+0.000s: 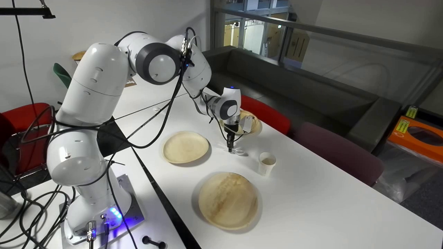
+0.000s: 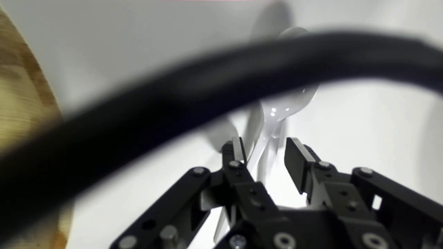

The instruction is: Remove the spoon from the brown plate and put it on the table

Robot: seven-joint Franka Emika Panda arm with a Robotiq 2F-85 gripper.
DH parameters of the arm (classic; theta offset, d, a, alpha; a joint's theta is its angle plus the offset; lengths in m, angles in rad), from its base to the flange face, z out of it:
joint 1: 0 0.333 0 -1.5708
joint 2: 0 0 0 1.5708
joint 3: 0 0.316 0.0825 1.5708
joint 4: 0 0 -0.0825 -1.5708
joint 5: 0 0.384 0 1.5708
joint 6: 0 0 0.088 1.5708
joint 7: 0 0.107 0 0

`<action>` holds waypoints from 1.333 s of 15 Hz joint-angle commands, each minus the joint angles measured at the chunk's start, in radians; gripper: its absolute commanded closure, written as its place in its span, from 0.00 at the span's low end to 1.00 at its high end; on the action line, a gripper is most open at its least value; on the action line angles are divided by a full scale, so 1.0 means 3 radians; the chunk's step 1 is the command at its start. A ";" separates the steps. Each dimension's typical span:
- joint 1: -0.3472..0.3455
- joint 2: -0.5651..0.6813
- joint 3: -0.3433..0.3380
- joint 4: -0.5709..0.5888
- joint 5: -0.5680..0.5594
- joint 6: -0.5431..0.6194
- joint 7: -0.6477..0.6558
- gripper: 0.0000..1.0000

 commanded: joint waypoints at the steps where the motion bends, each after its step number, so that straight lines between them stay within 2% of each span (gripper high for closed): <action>1: -0.0013 -0.0003 0.0019 0.0048 0.0034 -0.0096 0.0030 0.43; 2: -0.0011 -0.0003 0.0018 0.0047 0.0034 -0.0096 0.0036 0.72; 4: -0.0010 -0.0002 0.0018 0.0050 0.0034 -0.0097 0.0037 0.68; 8: -0.0010 -0.0004 0.0019 0.0053 0.0036 -0.0100 0.0037 0.99; 9: -0.0010 -0.0002 0.0020 0.0054 0.0038 -0.0102 0.0037 1.00; 11: -0.0009 -0.0002 0.0020 0.0055 0.0038 -0.0106 0.0038 0.66; 12: -0.0009 -0.0001 0.0020 0.0057 0.0037 -0.0106 0.0037 0.65; 20: -0.0012 0.0004 0.0022 0.0069 0.0042 -0.0113 0.0035 0.05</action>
